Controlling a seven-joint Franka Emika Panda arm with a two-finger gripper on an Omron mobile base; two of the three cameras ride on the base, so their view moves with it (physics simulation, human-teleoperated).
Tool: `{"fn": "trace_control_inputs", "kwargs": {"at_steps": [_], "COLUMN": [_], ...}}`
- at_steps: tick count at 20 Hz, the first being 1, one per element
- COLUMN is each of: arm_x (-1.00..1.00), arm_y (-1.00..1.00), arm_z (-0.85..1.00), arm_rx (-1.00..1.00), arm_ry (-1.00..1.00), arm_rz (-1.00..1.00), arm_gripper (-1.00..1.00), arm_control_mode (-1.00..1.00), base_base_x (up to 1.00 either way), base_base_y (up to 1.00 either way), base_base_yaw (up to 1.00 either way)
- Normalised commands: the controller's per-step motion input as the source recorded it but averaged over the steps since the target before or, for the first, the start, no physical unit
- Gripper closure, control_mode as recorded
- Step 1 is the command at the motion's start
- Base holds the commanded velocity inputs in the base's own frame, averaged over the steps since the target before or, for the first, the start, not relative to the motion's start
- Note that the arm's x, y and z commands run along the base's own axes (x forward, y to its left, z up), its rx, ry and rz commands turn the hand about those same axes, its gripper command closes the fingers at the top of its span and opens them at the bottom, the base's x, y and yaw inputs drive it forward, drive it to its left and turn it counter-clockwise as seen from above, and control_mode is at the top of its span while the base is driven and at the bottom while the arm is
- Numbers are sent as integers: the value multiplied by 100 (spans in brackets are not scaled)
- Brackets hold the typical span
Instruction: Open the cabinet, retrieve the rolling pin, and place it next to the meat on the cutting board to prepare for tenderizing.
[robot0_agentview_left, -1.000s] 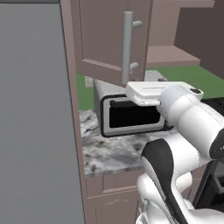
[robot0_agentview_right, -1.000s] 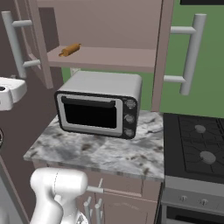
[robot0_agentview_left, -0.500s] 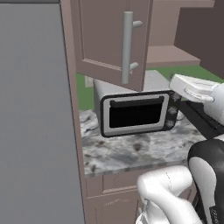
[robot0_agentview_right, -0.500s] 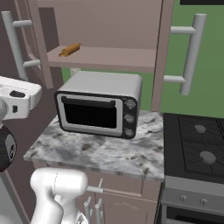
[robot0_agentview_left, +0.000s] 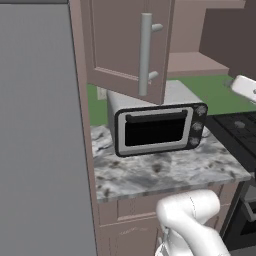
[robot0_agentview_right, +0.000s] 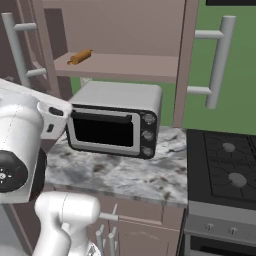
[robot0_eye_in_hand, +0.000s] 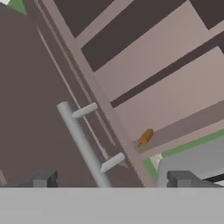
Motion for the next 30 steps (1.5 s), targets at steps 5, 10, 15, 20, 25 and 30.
{"fn": "trace_control_inputs", "kwargs": {"at_steps": [5, 10, 15, 20, 25, 30], "arm_x": [24, 38, 44, 40, 34, 37], "arm_y": [-17, -3, 0, 0, 0, 1], "arm_z": [-2, 0, -5, -5, -4, -2], "arm_rx": [18, 17, 5, 0, 0, 2], "arm_ry": [4, 10, 11, 15, 15, 14], "arm_rz": [9, 7, 5, 7, 7, 9], "arm_gripper": [-100, -100, -100, -100, -100, -100], "arm_control_mode": [-100, -100, -100, -100, -100, -100], "base_base_x": [0, 0, 0, 0, 0, 0], "base_base_y": [0, 0, 0, 0, 0, 0], "base_base_yaw": [0, 0, 0, 0, 0, 0]}}
